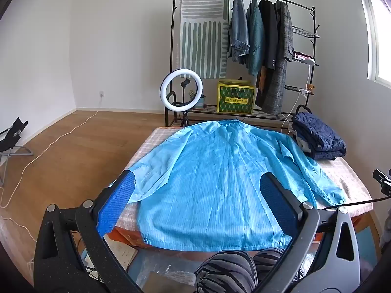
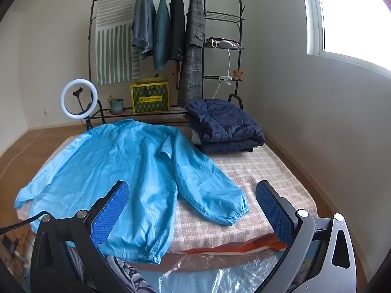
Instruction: Fold large clothes
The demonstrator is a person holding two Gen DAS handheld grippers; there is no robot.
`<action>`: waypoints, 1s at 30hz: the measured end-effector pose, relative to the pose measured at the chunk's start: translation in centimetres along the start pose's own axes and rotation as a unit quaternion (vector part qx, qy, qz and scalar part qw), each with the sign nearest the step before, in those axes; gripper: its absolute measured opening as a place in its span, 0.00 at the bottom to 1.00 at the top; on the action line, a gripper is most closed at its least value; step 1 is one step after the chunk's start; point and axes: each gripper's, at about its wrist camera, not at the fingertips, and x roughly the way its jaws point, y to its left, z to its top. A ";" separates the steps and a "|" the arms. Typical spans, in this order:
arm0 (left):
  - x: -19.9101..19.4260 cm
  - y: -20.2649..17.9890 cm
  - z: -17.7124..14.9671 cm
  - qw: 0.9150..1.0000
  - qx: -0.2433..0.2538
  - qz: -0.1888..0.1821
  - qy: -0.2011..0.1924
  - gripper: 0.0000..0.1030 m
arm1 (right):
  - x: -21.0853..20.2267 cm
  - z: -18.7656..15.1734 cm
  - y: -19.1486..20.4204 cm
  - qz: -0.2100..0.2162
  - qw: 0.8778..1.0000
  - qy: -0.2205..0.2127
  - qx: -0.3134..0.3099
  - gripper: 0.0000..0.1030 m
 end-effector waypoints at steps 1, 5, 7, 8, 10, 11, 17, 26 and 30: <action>0.1 0.0 0.0 1.000 0.000 0.000 0.000 1.00 | 0.0 0.0 0.0 0.000 1.000 -0.001 0.000 1.00; -0.1 -0.1 0.0 1.000 0.001 0.001 -0.014 1.00 | -0.1 0.0 -0.1 0.002 1.000 -0.003 0.004 1.00; -0.1 0.0 0.0 1.000 -0.001 0.002 -0.016 1.00 | -0.2 0.1 -0.1 0.004 1.000 -0.005 0.005 1.00; -0.1 -0.1 0.0 1.000 0.000 0.001 -0.015 1.00 | -0.3 0.1 -0.1 0.004 1.000 -0.006 0.005 1.00; -0.1 -0.1 0.0 1.000 -0.001 0.002 -0.016 1.00 | -0.3 -0.3 0.0 0.000 1.000 -0.005 -0.002 1.00; -0.1 -0.1 0.0 1.000 -0.002 0.001 -0.015 1.00 | -0.4 -0.4 0.0 0.000 1.000 -0.006 -0.002 1.00; -0.1 0.0 0.0 1.000 -0.002 0.001 -0.017 1.00 | -0.4 0.1 -0.2 0.000 1.000 -0.004 0.000 1.00; -0.8 0.4 1.9 1.000 -0.003 0.000 -0.021 1.00 | -0.2 0.2 0.0 0.000 1.000 -0.003 0.000 1.00; -1.5 0.2 2.2 1.000 -0.003 0.003 -0.028 1.00 | -0.2 0.2 0.0 0.000 1.000 -0.004 0.001 1.00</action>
